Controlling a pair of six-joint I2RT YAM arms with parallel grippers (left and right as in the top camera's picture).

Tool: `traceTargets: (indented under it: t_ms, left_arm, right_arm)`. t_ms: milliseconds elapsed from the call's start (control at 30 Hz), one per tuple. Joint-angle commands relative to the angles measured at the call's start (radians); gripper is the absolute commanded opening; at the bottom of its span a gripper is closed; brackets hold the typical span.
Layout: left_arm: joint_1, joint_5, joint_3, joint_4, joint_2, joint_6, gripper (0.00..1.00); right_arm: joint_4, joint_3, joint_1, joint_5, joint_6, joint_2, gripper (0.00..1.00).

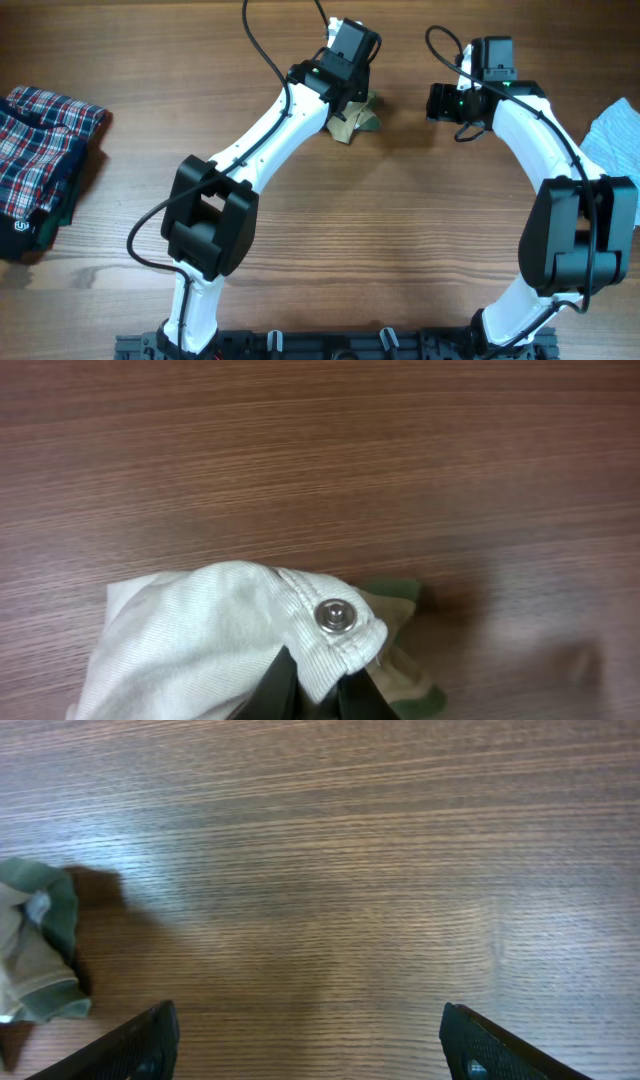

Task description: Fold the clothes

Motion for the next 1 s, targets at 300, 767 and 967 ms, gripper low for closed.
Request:
traceTargets:
  t_ms: [300, 767, 967]
  left_arm:
    - [-0.029, 0.060, 0.025, 0.018, 0.011, -0.016, 0.12]
    - [-0.058, 0.191, 0.025, 0.053, 0.109, -0.016, 0.28]
    - [-0.060, 0.119, 0.030, 0.070, 0.076, -0.016, 0.41]
  right_arm:
    - [-0.005, 0.008, 0.000, 0.021, 0.019, -0.020, 0.85]
    - [-0.005, 0.008, 0.000, 0.021, 0.016, -0.020, 0.85]
    - [-0.007, 0.008, 0.000, 0.021, 0.016, -0.020, 0.85]
